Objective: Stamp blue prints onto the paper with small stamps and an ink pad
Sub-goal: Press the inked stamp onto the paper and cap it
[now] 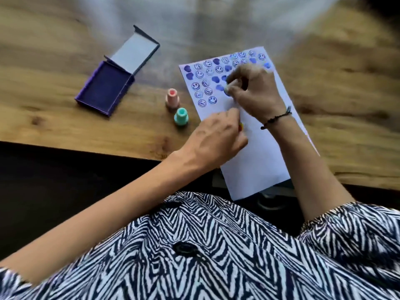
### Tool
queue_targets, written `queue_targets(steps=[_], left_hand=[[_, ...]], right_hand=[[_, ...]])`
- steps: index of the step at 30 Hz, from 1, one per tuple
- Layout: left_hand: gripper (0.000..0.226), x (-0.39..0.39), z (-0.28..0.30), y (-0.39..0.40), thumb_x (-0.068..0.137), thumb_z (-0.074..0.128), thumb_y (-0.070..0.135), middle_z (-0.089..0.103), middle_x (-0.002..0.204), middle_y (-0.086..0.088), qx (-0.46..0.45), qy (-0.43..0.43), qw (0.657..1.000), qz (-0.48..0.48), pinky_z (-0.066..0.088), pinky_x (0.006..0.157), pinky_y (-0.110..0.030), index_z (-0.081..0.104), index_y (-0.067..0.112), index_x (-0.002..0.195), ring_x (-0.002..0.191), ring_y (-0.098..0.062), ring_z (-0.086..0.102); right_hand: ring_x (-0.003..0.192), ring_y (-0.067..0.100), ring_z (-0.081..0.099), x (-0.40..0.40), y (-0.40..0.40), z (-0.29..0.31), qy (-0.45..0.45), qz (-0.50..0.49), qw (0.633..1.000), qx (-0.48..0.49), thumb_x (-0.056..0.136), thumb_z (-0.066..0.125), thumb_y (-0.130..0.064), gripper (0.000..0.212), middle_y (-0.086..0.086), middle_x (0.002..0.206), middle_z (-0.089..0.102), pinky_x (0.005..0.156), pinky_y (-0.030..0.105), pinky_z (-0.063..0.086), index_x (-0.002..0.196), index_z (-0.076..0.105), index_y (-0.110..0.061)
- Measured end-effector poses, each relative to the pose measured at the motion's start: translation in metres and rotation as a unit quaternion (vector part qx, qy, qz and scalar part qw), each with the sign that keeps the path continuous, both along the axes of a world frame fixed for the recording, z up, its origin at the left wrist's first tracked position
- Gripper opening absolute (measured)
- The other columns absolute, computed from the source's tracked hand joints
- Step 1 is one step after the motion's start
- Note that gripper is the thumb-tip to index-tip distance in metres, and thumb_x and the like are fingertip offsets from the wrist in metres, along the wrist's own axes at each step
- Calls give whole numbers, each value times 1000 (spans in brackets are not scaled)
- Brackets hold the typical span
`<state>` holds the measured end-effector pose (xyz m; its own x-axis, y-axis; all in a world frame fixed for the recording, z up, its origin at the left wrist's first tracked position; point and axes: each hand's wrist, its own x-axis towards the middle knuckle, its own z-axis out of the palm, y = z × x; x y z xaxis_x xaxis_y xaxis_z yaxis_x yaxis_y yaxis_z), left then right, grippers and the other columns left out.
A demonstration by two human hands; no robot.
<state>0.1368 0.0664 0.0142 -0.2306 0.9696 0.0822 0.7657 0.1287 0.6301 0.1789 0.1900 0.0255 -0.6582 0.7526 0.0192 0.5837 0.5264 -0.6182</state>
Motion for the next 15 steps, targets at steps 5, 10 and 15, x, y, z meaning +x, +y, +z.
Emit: queue_targets(steps=[5,10,15], left_hand=[[25,-11,-7,-2,86,47,22,65,95,-25,1,-19,1000,22,34,74,-38,50,1,99,90,-41,58],[28,-15,-7,-4,84,51,24,66,93,-25,-4,-49,998,27,45,79,-44,53,1,99,89,-41,59],[28,-19,-8,-5,82,53,25,68,91,-22,4,-70,997,33,48,81,-45,55,1,97,86,-39,61]], right_hand=[[94,32,57,-3,-4,-5,-52,43,995,75,79,54,-5,18,21,101,63,81,31,40,93,65,-3],[94,36,57,-6,-8,-5,-90,52,988,112,85,46,-6,21,22,104,60,80,38,42,97,63,-3],[96,40,56,-9,-10,-5,-138,56,981,123,86,45,-9,21,21,109,57,80,44,47,100,61,-5]])
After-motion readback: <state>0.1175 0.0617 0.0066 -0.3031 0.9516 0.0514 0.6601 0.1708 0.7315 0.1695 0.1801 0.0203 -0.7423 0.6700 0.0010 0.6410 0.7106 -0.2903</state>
